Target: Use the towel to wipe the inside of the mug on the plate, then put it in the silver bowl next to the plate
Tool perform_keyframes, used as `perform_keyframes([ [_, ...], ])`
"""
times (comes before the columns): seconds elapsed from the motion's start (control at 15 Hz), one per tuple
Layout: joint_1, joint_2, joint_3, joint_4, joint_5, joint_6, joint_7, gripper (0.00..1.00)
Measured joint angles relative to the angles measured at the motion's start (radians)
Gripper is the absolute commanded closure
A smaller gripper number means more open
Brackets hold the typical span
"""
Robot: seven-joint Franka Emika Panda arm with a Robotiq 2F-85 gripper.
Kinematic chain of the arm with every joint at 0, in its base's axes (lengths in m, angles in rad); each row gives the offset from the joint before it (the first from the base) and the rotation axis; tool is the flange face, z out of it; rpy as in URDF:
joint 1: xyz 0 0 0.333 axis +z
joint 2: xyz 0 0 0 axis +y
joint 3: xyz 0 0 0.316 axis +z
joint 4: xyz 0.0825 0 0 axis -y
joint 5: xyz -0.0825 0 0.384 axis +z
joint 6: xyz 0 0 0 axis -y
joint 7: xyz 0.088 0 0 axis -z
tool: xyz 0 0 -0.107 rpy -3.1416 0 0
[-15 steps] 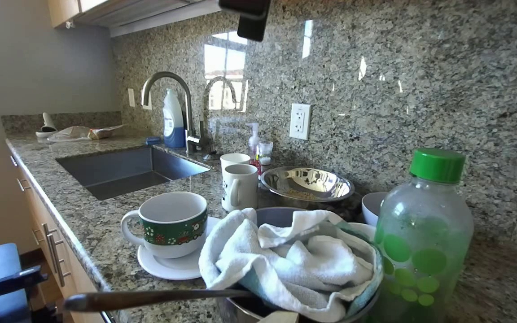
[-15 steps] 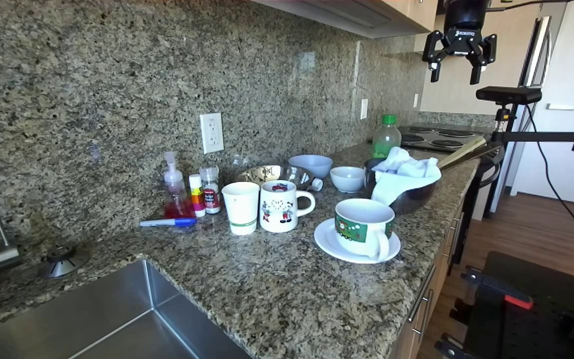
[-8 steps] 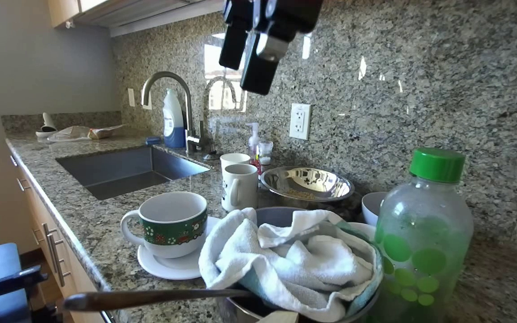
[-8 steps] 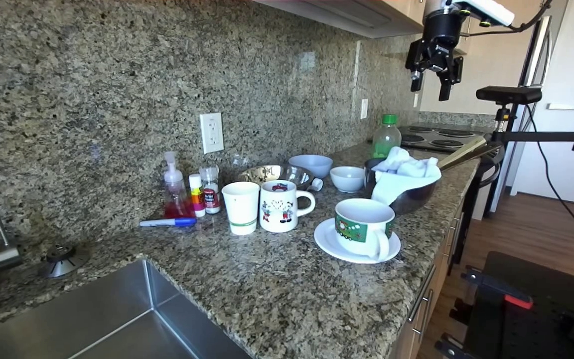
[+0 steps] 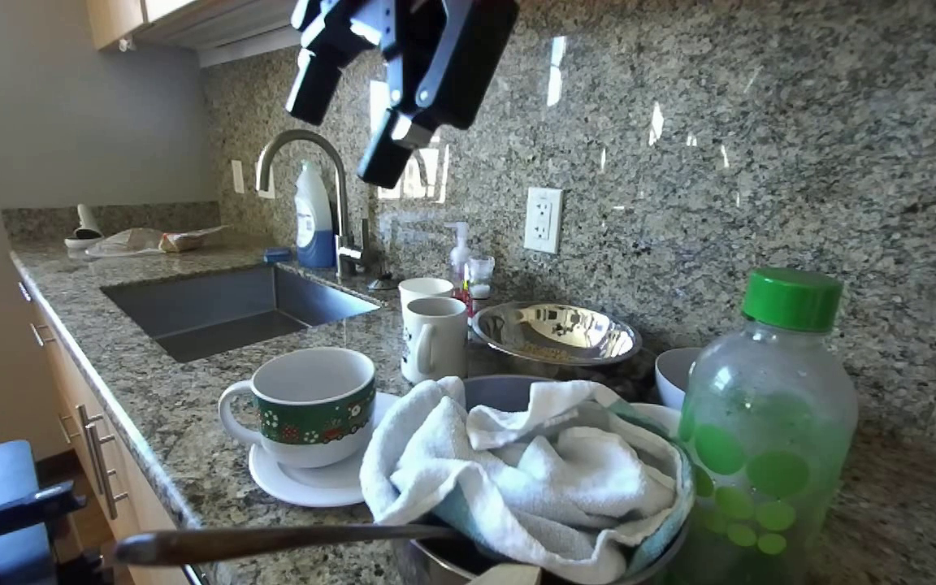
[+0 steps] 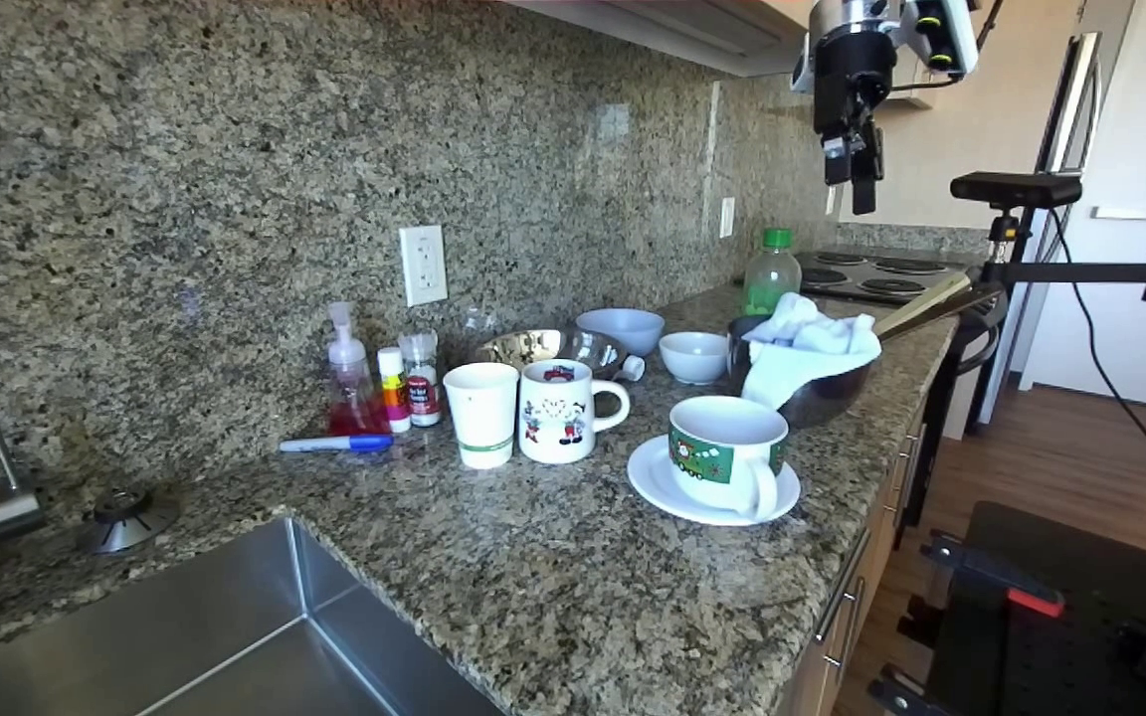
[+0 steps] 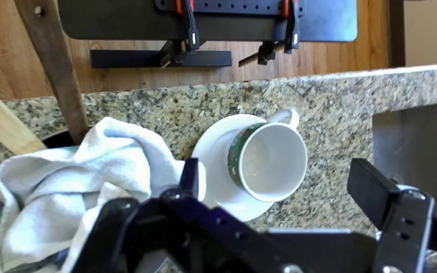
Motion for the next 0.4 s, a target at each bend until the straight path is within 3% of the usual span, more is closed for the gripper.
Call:
perform_keyframes([
  [0.13, 0.008, 0.0, 0.002, 0.002, -0.001, -0.058, -0.088, 0.0],
  [0.4, 0.007, 0.001, 0.002, 0.001, -0.001, -0.062, -0.094, 0.0],
])
